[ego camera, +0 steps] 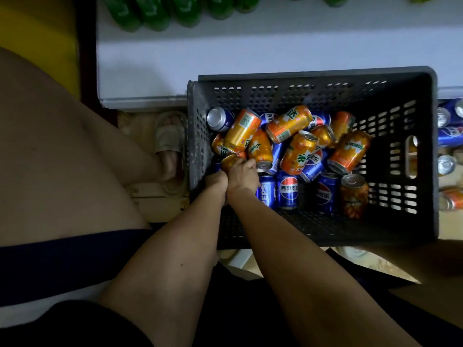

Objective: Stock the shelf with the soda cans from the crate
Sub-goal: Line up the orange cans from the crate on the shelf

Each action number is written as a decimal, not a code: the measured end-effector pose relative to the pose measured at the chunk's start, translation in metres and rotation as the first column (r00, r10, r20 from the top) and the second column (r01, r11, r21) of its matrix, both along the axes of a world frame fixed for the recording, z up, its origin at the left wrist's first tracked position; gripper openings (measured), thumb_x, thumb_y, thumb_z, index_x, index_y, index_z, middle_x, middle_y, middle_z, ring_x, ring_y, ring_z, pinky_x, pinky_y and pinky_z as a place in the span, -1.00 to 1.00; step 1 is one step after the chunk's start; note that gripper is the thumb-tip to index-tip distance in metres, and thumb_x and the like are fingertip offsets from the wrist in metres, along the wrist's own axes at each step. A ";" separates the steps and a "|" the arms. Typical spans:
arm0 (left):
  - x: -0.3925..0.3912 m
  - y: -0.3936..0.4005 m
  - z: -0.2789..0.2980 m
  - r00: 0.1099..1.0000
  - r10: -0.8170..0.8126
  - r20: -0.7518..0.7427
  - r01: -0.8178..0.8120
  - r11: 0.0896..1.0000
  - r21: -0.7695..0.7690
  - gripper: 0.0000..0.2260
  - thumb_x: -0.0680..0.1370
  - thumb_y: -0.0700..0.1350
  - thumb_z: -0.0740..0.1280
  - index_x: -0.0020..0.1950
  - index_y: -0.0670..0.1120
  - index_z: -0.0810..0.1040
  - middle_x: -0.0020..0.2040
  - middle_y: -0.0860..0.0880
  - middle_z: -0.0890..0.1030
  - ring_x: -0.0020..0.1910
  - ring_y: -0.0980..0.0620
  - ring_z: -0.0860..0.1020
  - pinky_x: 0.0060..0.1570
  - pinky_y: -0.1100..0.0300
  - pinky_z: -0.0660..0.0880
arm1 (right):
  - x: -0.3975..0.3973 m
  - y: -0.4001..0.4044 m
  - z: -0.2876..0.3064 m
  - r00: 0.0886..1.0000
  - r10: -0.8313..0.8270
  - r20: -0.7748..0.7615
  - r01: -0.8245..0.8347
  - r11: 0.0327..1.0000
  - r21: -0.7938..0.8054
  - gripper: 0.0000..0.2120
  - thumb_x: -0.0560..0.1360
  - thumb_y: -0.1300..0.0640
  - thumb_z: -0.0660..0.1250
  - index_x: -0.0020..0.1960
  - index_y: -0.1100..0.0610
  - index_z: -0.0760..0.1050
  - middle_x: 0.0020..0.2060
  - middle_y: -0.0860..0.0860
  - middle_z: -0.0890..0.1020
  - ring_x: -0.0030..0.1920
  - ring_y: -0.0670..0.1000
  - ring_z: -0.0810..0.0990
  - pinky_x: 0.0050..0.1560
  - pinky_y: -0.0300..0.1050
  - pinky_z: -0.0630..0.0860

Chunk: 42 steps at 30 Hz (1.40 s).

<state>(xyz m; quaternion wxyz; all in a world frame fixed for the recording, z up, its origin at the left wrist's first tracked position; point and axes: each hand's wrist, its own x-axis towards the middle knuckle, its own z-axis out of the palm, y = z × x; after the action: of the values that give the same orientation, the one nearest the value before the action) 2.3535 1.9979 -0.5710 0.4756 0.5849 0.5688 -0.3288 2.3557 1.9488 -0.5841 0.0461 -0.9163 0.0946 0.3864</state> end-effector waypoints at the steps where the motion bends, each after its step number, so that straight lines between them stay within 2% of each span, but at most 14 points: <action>1: 0.000 0.001 -0.001 1.000 -0.005 -0.007 0.005 1.000 -0.016 -0.65 0.68 -0.04 0.11 0.26 -0.25 0.52 0.06 -0.17 0.58 -0.03 -0.11 0.55 -0.28 0.15 0.41 | -0.001 0.001 -0.002 0.999 -0.030 -0.019 0.030 0.999 0.024 -0.59 0.67 0.28 0.05 0.49 0.35 0.09 0.31 0.37 0.34 0.24 0.40 0.50 0.11 0.31 0.56; 4: -0.003 0.000 0.006 1.000 0.018 -0.022 -0.020 0.997 -0.069 -0.66 0.65 -0.03 0.12 0.23 -0.20 0.55 -0.03 -0.15 0.61 -0.15 -0.09 0.56 -0.21 0.12 0.51 | -0.005 -0.002 -0.001 0.977 -0.206 -0.062 0.212 0.968 0.131 -0.55 0.66 0.25 0.11 0.51 0.23 0.06 0.35 0.35 0.38 0.30 0.37 0.47 0.18 0.32 0.50; 7: -0.007 -0.004 0.013 0.999 0.031 -0.044 -0.036 0.992 -0.117 -0.66 0.61 0.04 0.17 0.24 -0.13 0.53 0.10 -0.15 0.60 0.04 -0.15 0.56 0.12 -0.07 0.53 | -0.004 -0.018 0.006 0.962 -0.265 -0.061 0.272 0.926 0.261 -0.58 0.62 0.24 0.22 0.42 0.24 0.17 0.32 0.29 0.41 0.31 0.32 0.47 0.22 0.18 0.46; 9: -0.009 -0.005 0.017 0.999 0.026 -0.028 -0.029 0.992 -0.126 -0.66 0.59 0.04 0.20 0.25 -0.12 0.51 0.16 -0.14 0.58 0.10 -0.16 0.55 0.19 -0.14 0.48 | -0.006 -0.031 0.011 0.961 -0.271 -0.062 0.276 0.903 0.331 -0.50 0.57 0.19 0.34 0.39 0.27 0.20 0.35 0.28 0.36 0.32 0.32 0.45 0.27 0.13 0.41; 12: -0.012 -0.003 0.019 1.000 -0.001 -0.006 0.001 0.993 -0.120 -0.61 0.57 0.06 0.20 0.32 -0.10 0.48 0.24 -0.14 0.57 0.14 -0.20 0.56 0.11 -0.17 0.49 | -0.013 -0.042 0.020 0.953 -0.292 -0.076 0.298 0.877 0.377 -0.31 0.46 0.03 0.47 0.40 0.29 0.21 0.38 0.26 0.30 0.33 0.33 0.43 0.32 0.17 0.41; 15: -0.012 -0.001 0.024 0.999 -0.021 0.043 0.026 0.994 -0.110 -0.60 0.54 0.03 0.21 0.33 -0.09 0.50 0.25 -0.12 0.58 0.08 -0.16 0.58 -0.15 -0.02 0.48 | -0.019 -0.049 0.030 0.933 -0.347 -0.095 0.354 0.834 0.424 -0.17 0.38 -0.08 0.52 0.45 0.24 0.22 0.39 0.21 0.27 0.34 0.27 0.41 0.34 0.13 0.42; 17: -0.011 -0.001 0.037 0.996 -0.051 0.077 0.059 0.992 -0.109 -0.61 0.55 0.02 0.20 0.33 -0.08 0.51 0.26 -0.12 0.58 0.04 -0.13 0.57 -0.19 0.02 0.48 | -0.022 -0.056 0.041 0.890 -0.444 -0.099 0.434 0.761 0.482 -0.15 0.32 -0.06 0.55 0.45 0.20 0.25 0.38 0.19 0.29 0.34 0.22 0.40 0.34 0.08 0.44; 20: -0.007 -0.002 0.063 0.976 -0.103 0.193 0.120 0.990 -0.076 -0.65 0.58 0.00 0.18 0.30 -0.09 0.51 0.25 -0.13 0.58 0.01 -0.10 0.51 -0.12 0.03 0.45 | -0.026 -0.065 0.058 0.783 -0.610 -0.124 0.535 0.558 0.634 -0.15 0.30 0.04 0.58 0.42 0.19 0.20 0.30 0.15 0.41 0.25 0.14 0.48 0.19 0.04 0.53; 22: 0.000 -0.003 0.080 0.931 -0.194 0.308 0.215 0.976 -0.034 -0.79 0.61 -0.03 0.15 0.08 -0.09 0.53 0.13 -0.12 0.59 -0.01 -0.10 0.50 -0.04 0.02 0.45 | -0.023 -0.068 0.070 0.725 -0.671 -0.155 0.549 0.428 0.718 -0.15 0.33 0.09 0.59 0.41 0.18 0.14 0.23 0.12 0.49 0.19 0.10 0.52 0.13 0.02 0.54; 25: 0.015 0.002 0.106 0.805 -0.360 0.472 0.359 0.928 0.097 -0.81 0.61 -0.08 0.18 -0.14 -0.08 0.51 -0.07 -0.16 0.58 -0.12 -0.11 0.53 -0.08 0.06 0.44 | -0.011 -0.072 0.095 0.686 -0.717 -0.123 0.512 0.357 0.781 -0.13 0.30 0.05 0.61 0.38 0.15 0.12 0.17 0.11 0.52 0.13 0.10 0.57 0.13 0.10 0.59; 27: 0.031 0.007 0.123 0.681 -0.495 0.540 0.436 0.866 0.244 -0.82 0.59 -0.11 0.19 -0.01 -0.14 0.56 -0.05 -0.21 0.60 -0.05 -0.17 0.57 -0.12 0.06 0.44 | 0.001 -0.076 0.116 0.693 -0.716 -0.084 0.462 0.351 0.815 -0.24 0.28 0.05 0.60 0.27 0.14 0.19 0.11 0.12 0.55 0.10 0.12 0.60 0.09 0.11 0.62; 31: 0.062 0.017 0.179 0.457 -0.687 0.565 0.461 0.727 0.510 -0.78 0.63 -0.05 0.20 0.23 -0.08 0.48 0.04 -0.04 0.54 -0.02 -0.04 0.50 -0.05 0.16 0.38 | 0.034 -0.087 0.174 0.688 -0.726 -0.028 0.345 0.292 0.892 -0.34 0.33 0.16 0.58 0.27 0.14 0.27 0.01 0.09 0.55 0.01 0.08 0.60 -0.08 -0.03 0.63; 37: 0.104 0.028 0.280 -0.002 -0.898 0.441 0.243 0.427 0.871 -0.73 0.63 0.00 0.20 0.30 -0.02 0.46 0.07 0.02 0.56 0.07 -0.01 0.49 -0.02 0.05 0.48 | 0.083 -0.093 0.273 0.645 -0.750 0.147 0.075 0.254 0.964 -0.32 0.35 0.10 0.59 0.30 0.07 0.26 0.07 0.04 0.54 0.07 0.01 0.59 0.01 -0.05 0.58; 42: 0.138 0.036 0.361 -0.284 -0.944 0.170 -0.054 0.193 0.980 -0.73 0.61 -0.01 0.20 0.27 -0.05 0.49 0.18 -0.03 0.57 0.19 -0.04 0.45 0.14 0.01 0.40 | 0.109 -0.091 0.361 0.622 -0.739 0.261 -0.123 0.237 0.964 -0.35 0.43 -0.06 0.51 0.36 0.05 0.23 0.13 -0.01 0.52 0.11 -0.04 0.57 -0.01 -0.10 0.56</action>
<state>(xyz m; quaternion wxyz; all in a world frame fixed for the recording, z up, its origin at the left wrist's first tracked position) 2.4920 2.0340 -0.2098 0.1759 0.9398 -0.2044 0.2101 2.4648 1.8574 -0.2235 0.6813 -0.7308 0.0294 -0.0309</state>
